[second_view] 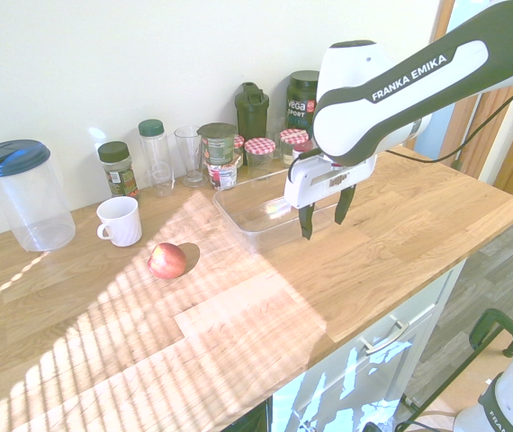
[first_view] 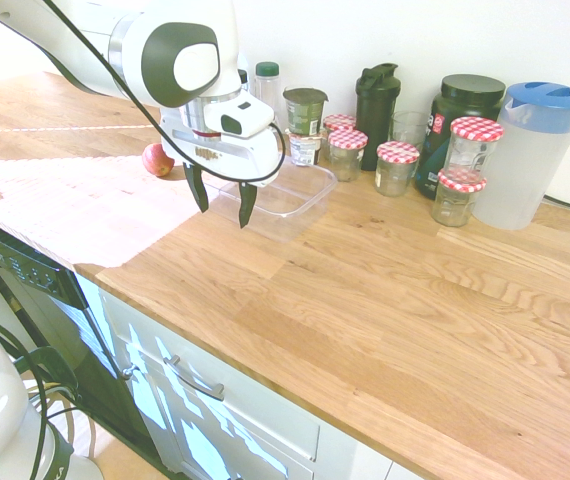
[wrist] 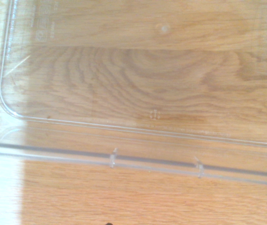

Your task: Put the apple into the container

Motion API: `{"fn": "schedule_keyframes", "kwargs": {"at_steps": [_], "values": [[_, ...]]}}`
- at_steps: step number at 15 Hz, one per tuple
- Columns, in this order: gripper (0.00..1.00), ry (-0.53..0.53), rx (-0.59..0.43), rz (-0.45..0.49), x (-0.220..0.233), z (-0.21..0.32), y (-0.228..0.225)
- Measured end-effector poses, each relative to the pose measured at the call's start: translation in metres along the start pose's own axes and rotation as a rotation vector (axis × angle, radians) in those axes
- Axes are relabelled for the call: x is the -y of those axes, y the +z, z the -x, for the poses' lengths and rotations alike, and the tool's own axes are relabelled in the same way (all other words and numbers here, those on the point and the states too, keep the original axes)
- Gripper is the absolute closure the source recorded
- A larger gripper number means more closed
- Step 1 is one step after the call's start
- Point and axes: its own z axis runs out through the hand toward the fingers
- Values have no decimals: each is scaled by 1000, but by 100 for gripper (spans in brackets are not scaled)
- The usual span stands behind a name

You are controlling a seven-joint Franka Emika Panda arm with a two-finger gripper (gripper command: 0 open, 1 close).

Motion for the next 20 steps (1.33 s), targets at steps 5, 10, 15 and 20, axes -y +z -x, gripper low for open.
{"fn": "schedule_keyframes", "kwargs": {"at_steps": [5,10,15,20], "values": [[0,-39,-18,-59,33,28,-20],[0,-177,-60,-123,127,146,-57],[0,-314,-131,-167,213,189,-27],[0,-396,-228,-157,260,160,-5]]}}
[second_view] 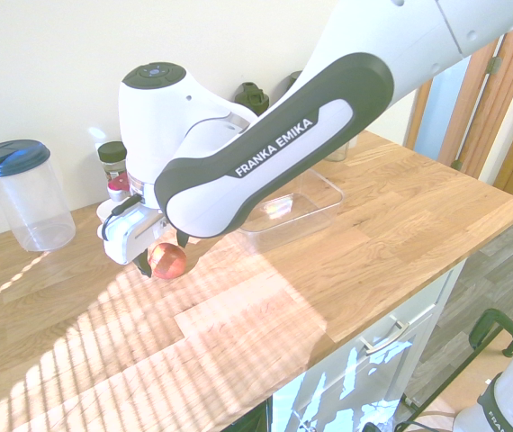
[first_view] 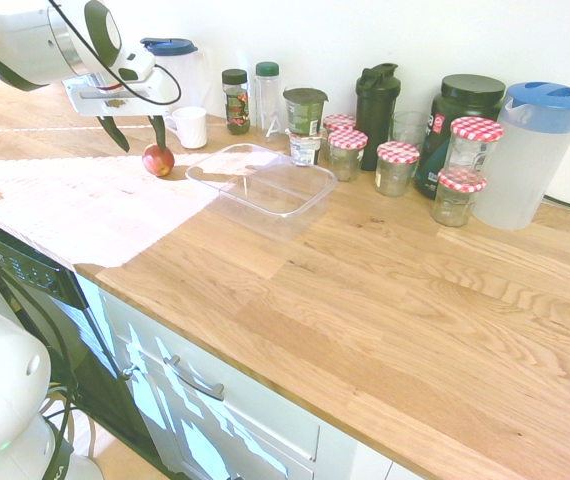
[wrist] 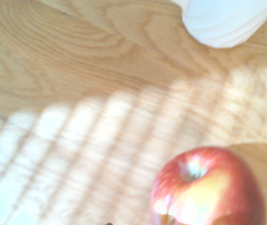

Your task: Put the apple into the container

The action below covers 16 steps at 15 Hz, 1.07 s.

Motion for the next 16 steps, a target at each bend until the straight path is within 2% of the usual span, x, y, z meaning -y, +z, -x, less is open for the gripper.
{"fn": "schedule_keyframes", "kwargs": {"at_steps": [2,5,6,16], "values": [[0,-19,-25,15,3,-4,8],[0,-22,-6,40,3,-3,27],[100,-23,-4,50,2,-3,32],[100,-27,8,70,0,0,45]]}}
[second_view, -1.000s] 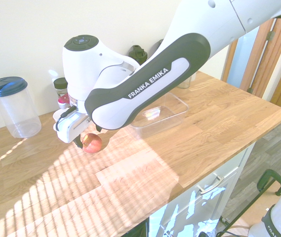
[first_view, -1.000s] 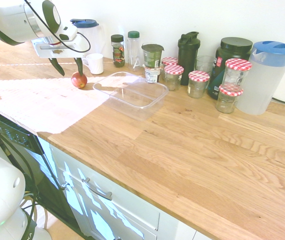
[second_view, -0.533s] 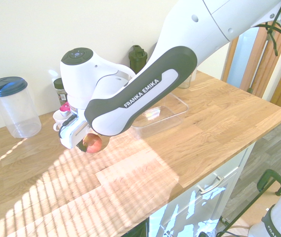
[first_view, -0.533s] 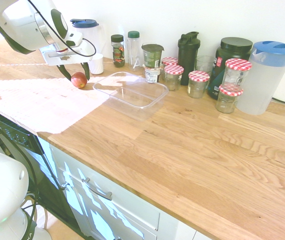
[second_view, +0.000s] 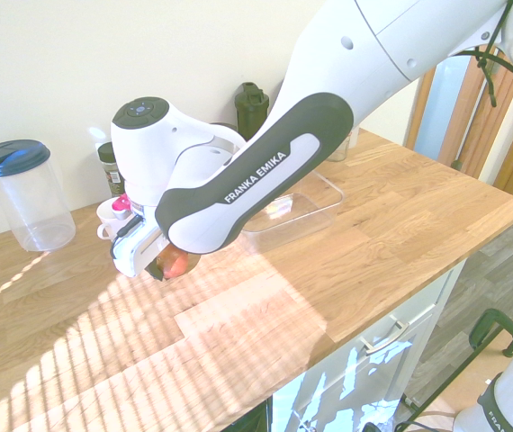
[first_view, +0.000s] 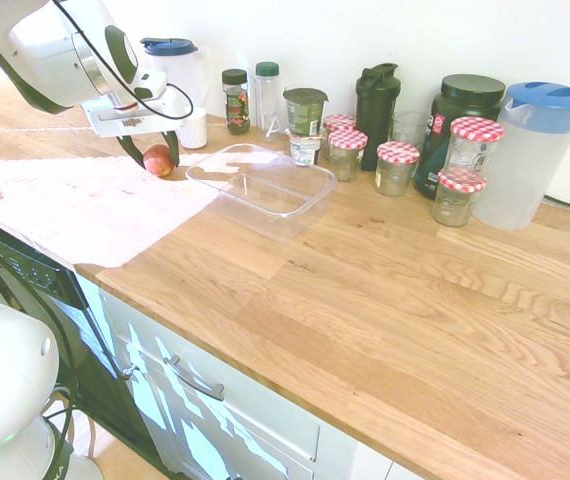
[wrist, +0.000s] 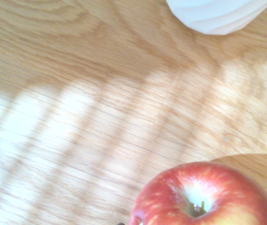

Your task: Put the apple into the container

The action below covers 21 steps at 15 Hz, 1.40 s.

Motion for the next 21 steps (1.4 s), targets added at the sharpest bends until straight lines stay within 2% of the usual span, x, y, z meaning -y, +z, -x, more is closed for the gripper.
{"fn": "schedule_keyframes", "kwargs": {"at_steps": [7,10,12,15,19,21], "values": [[100,26,4,-27,2,-4,-4],[100,102,-4,-81,-6,-41,-45],[100,201,12,-49,-43,-82,-73],[100,336,80,-17,-133,-140,-83],[100,437,122,49,-244,-164,-51],[100,469,139,57,-273,-166,-30]]}}
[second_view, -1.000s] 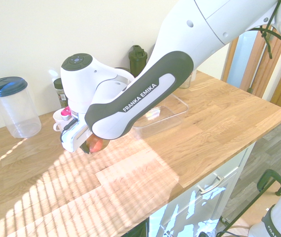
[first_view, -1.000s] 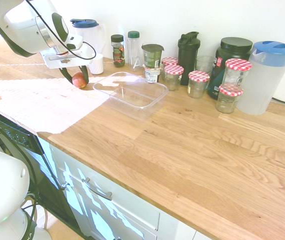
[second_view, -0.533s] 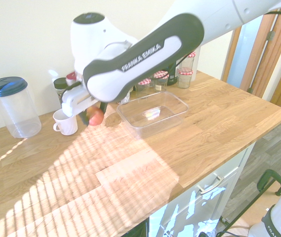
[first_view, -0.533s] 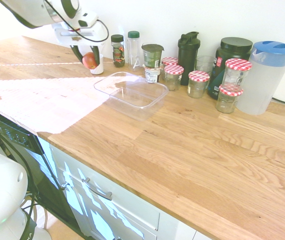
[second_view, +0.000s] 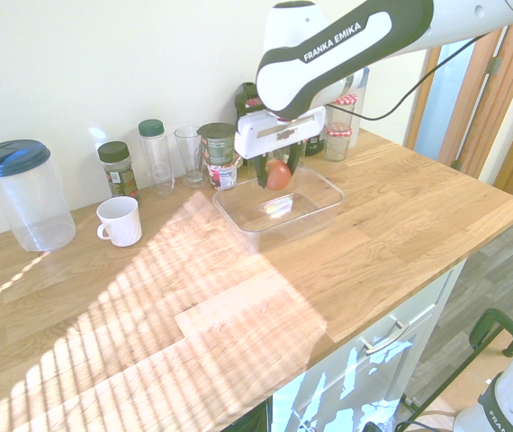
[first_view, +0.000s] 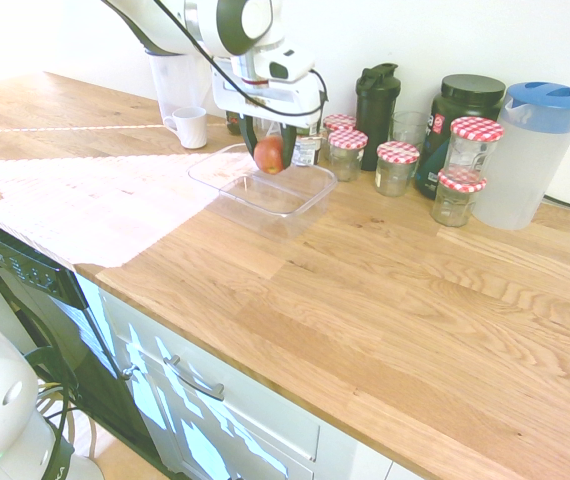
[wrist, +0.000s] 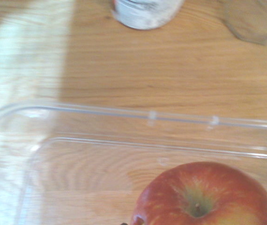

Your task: Put the apple into the container

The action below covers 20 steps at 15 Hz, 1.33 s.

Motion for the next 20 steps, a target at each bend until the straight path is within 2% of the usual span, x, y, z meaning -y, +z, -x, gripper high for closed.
{"fn": "schedule_keyframes", "kwargs": {"at_steps": [4,5,16,18,20], "values": [[100,-3,18,11,0,5,34],[0,-2,20,12,2,6,39],[0,-2,28,14,14,22,45],[0,-1,12,-5,15,21,27],[0,3,-12,-36,17,18,-19]]}}
